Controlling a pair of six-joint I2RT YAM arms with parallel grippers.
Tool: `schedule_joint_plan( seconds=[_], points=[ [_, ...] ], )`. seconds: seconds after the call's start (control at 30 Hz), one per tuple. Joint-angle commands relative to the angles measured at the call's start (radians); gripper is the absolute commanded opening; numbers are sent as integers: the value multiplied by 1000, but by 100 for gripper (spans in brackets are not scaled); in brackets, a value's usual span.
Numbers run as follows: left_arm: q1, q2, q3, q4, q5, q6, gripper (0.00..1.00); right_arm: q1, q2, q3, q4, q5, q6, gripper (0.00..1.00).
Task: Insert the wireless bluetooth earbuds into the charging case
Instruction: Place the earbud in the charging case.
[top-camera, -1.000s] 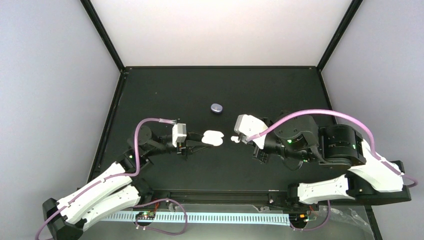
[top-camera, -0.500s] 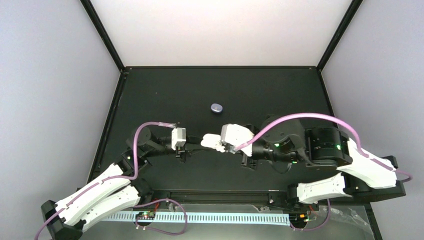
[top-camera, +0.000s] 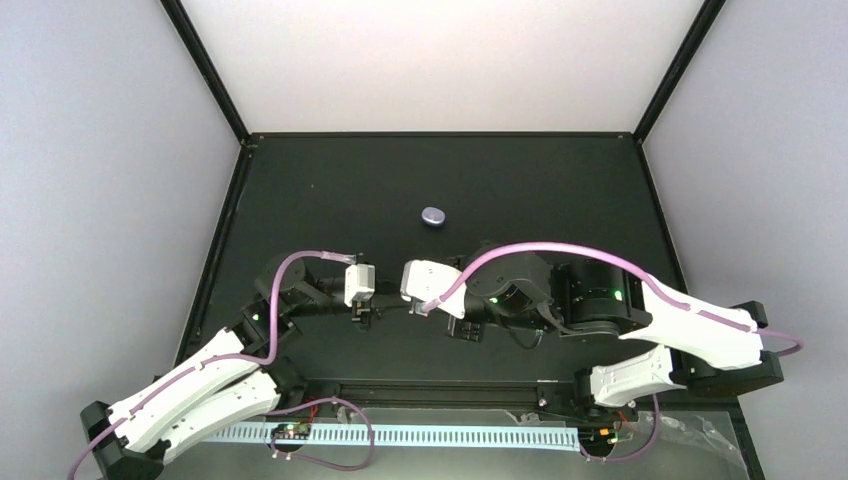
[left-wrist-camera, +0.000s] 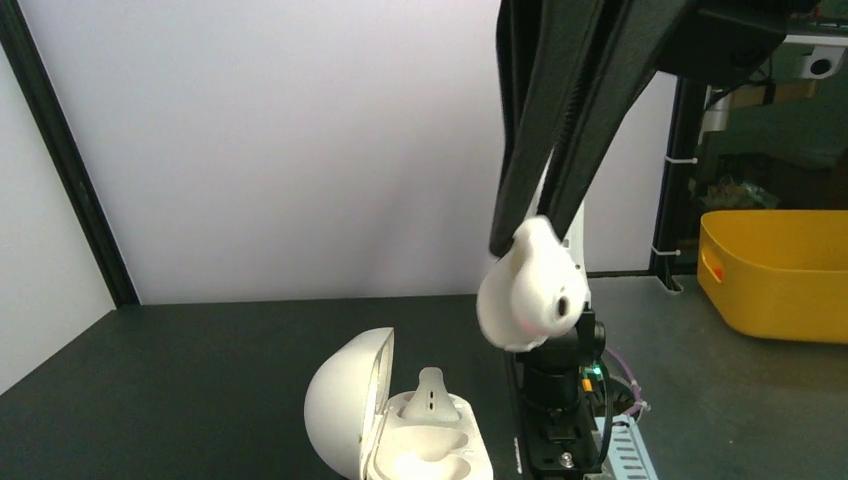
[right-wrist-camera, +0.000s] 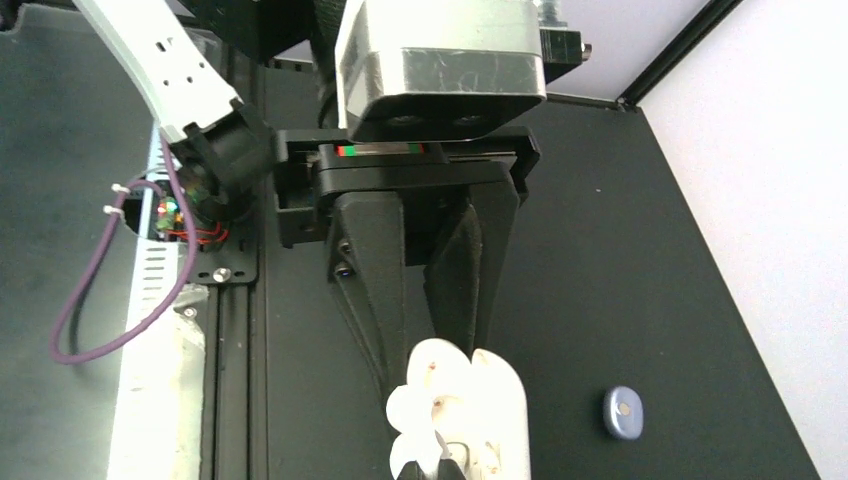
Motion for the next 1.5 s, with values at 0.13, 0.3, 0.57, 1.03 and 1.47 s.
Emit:
schedule_joint_plan(
  seconds=[0.13, 0.3, 0.57, 1.03, 1.47],
  points=[
    [-7, -18, 33, -7, 15, 22, 1, 9, 50, 22, 15, 84, -31, 1],
    [-7, -18, 31, -7, 15, 22, 2, 9, 58, 14, 16, 96, -34, 1],
    [-8, -15, 31, -7, 8, 22, 2, 8, 58, 2, 9, 123, -33, 1],
    [-8, -20, 31, -3, 2, 17, 2, 9, 61, -34, 12, 133, -33, 1],
    [-8, -28, 30, -2, 3, 16, 1, 9, 80, -27, 11, 143, -29, 1]
  ],
)
